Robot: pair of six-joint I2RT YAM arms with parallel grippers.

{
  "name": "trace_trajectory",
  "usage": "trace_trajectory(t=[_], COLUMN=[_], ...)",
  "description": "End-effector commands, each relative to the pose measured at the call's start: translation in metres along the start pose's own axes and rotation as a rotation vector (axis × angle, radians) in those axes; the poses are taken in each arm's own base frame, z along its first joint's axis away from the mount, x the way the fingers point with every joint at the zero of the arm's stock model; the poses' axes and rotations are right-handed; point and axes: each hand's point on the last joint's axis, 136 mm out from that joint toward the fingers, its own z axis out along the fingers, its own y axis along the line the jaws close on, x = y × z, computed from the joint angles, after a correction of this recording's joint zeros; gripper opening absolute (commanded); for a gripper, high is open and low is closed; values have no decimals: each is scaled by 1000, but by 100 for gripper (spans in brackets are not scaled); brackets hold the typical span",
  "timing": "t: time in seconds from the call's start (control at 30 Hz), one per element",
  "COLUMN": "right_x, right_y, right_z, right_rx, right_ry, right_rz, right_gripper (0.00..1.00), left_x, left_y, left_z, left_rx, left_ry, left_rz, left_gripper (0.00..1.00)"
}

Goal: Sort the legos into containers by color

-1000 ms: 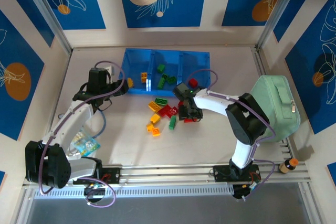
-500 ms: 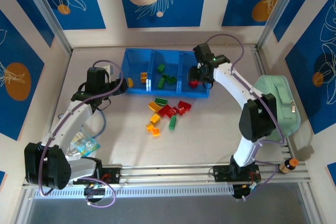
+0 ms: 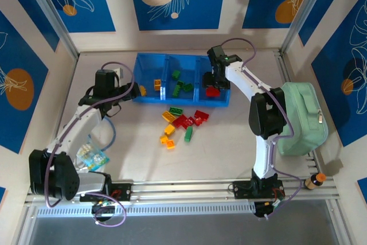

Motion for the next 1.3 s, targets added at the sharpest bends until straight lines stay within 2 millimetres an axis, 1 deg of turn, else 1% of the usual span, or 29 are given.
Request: trace_trajectory(t=[0.0, 0.07, 0.13, 0.3, 0.37, 0.5, 0.6, 0.77, 0.93, 1.07, 1.27], right_x=[1, 2, 3, 5, 9, 22, 33, 44, 47, 49, 55], right_y=[3, 3, 3, 7, 9, 12, 13, 10, 10, 12, 11], right_z=[-7, -8, -10, -27, -36, -49, -57, -66, -71, -71, -70], right_rx=[8, 12, 16, 13, 4, -12, -23, -36, -51, -56, -56], right_ry=[1, -3, -2, -38, -56, -79, -90, -108, -120, -123, -120], right_rz=[-15, -19, -19, -19, -18, -16, -19, -10, -2, -4, -1], right_gripper=[76, 77, 77, 77, 77, 77, 77, 77, 77, 76, 76], left_x=[-21, -27, -31, -33, -34, -32, -28, -17, -1, 10, 16], left_y=[4, 10, 12, 16, 18, 17, 15, 8, -1, -8, -20], left_z=[5, 14, 23, 51, 62, 82, 92, 96, 95, 95, 85], left_rx=[-12, -22, -5, -14, -22, -5, 14, 34, 58, 67, 87], left_ry=[-20, -16, -6, 33, 49, 79, 102, 119, 137, 151, 143], left_rz=[-11, -29, -45, -46, -44, -40, -51, -46, -37, -28, -25], left_gripper=[75, 75, 75, 75, 75, 75, 75, 75, 75, 75, 75])
